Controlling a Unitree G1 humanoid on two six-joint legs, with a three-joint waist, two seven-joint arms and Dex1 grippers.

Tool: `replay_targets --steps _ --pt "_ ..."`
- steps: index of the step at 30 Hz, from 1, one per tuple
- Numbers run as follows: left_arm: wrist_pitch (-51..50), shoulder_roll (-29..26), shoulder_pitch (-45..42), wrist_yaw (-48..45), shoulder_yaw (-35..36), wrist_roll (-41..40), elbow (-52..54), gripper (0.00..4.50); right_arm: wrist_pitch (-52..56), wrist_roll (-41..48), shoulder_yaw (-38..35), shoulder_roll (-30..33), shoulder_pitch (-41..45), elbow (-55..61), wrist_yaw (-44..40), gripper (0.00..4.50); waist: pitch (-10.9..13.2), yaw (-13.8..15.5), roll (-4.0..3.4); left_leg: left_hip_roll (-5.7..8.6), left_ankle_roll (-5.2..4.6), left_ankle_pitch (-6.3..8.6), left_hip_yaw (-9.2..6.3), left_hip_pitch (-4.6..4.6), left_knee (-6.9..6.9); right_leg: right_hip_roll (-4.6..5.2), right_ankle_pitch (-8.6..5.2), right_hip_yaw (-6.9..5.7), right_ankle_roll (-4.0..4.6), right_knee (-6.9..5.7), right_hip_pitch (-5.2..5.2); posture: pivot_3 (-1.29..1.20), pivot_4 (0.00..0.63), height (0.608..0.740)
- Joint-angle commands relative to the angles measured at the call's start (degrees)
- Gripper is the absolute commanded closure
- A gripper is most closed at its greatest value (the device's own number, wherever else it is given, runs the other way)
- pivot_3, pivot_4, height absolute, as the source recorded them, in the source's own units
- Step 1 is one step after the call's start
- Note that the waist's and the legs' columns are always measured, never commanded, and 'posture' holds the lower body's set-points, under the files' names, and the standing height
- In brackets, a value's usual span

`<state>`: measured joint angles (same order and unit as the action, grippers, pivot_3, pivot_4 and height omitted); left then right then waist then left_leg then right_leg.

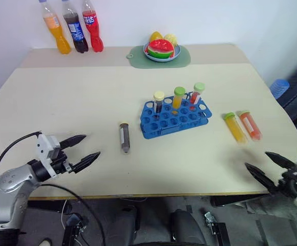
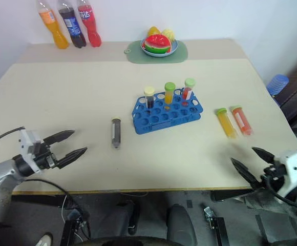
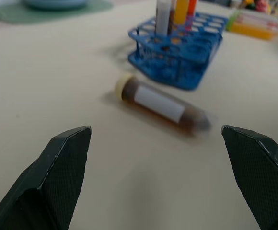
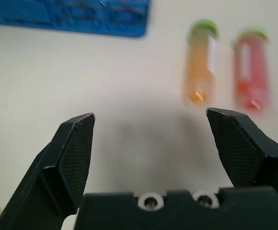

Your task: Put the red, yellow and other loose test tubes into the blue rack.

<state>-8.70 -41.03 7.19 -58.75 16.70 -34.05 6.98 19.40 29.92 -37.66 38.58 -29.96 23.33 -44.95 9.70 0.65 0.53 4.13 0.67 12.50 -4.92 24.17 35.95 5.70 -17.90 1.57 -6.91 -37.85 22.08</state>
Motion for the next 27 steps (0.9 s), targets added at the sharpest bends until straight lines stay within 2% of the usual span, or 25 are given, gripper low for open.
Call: replay_targets --steps 1,11,15,21,25,27 --pt "-2.22 -1.58 -0.03 -1.87 0.63 -1.18 2.31 0.04 -0.63 1.01 -2.35 0.73 -0.10 0.46 -1.54 0.36 -0.01 -0.03 -0.01 -0.01 0.00 0.00 0.00 0.00 0.00 0.00 0.00 0.00 0.00 0.00 0.00 0.00 0.150 0.740" --pt "-5.02 -0.22 -6.44 -3.74 -1.35 -2.25 2.46 0.04 -1.69 -1.30 0.27 0.97 6.50 -2.94 -0.57 0.36 -0.02 0.06 -0.03 0.00 -0.01 0.01 0.01 0.02 -0.02 0.01 0.01 -0.02 -0.02 0.08 0.01 0.00 0.150 0.740" --pt "-5.68 -0.89 -9.32 -6.98 -3.84 -2.87 3.58 0.04 3.31 -0.77 1.87 4.89 12.40 -4.99 0.47 0.36 -0.01 -0.07 -0.06 0.00 -0.02 0.01 0.04 0.03 -0.03 0.00 0.04 -0.01 -0.06 0.08 0.03 0.00 0.150 0.740" --pt "-9.38 -0.66 -15.28 -8.61 -9.17 -2.21 5.73 0.04 23.51 2.79 9.62 16.80 32.88 -16.57 1.36 0.36 0.01 -0.09 -0.11 0.00 -0.02 0.00 0.05 0.05 0.01 -0.03 0.05 -0.04 0.01 0.08 0.04 0.00 0.150 0.740" --pt "-11.15 1.64 -17.66 -6.86 -11.66 -2.52 7.50 0.04 29.89 -0.52 20.11 23.06 46.67 -27.67 -2.33 0.36 0.05 0.00 -0.16 0.00 -0.04 0.00 0.06 0.17 -0.01 -0.03 0.13 -0.09 -0.15 0.08 0.16 0.00 0.150 0.740" --pt "-11.96 2.39 -17.89 -6.23 -12.05 -2.82 8.28 0.04 31.67 -2.56 24.75 24.04 52.99 -33.04 -3.35 0.36 0.05 -0.05 -0.16 0.00 -0.05 0.00 0.03 0.23 -0.04 -0.03 0.14 -0.10 -0.16 0.11 0.21 0.00 0.150 0.740"
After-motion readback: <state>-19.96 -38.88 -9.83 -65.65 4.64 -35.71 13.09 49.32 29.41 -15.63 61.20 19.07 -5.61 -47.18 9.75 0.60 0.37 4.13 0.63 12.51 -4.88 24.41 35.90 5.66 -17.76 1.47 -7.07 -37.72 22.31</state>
